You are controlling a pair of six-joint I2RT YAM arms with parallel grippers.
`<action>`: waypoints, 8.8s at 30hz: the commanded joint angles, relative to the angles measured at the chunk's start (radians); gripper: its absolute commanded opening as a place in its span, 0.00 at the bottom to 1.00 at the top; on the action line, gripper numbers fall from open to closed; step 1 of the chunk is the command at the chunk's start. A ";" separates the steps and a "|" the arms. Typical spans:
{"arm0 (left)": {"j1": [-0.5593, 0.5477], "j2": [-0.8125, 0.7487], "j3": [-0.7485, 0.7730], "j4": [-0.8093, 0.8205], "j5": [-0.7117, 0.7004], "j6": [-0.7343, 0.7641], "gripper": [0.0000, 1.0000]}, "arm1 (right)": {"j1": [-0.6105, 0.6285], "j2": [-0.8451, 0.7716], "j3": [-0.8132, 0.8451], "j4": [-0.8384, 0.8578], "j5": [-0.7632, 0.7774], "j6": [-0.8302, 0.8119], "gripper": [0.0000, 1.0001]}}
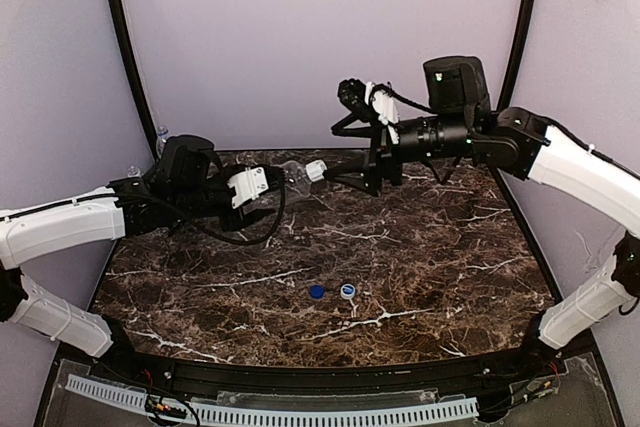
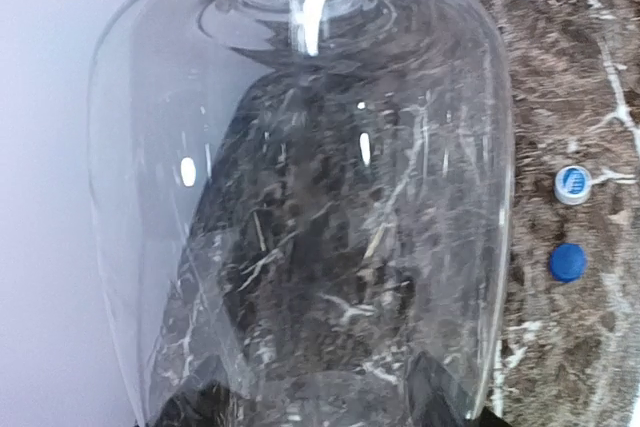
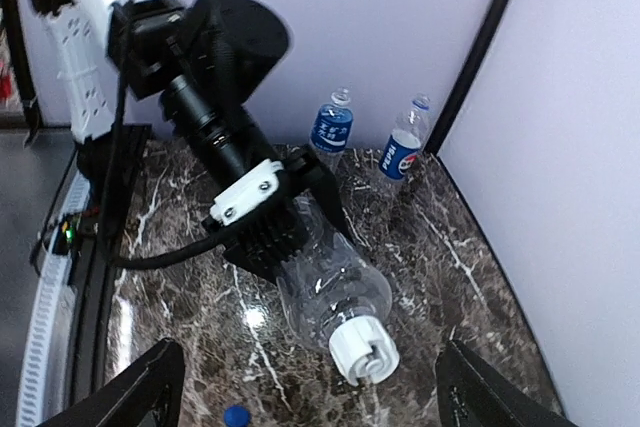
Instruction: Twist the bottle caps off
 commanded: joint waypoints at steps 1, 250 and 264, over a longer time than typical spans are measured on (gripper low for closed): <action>-0.003 -0.041 -0.050 0.288 -0.239 0.085 0.41 | -0.090 0.101 0.090 -0.010 -0.020 0.547 0.82; 0.425 -0.747 -0.814 0.472 0.257 -0.841 0.27 | 0.038 0.544 -0.034 -0.639 0.532 0.941 0.74; 0.456 -0.803 -0.793 0.532 0.516 -0.877 0.27 | 0.177 0.350 0.086 0.353 0.126 0.223 0.84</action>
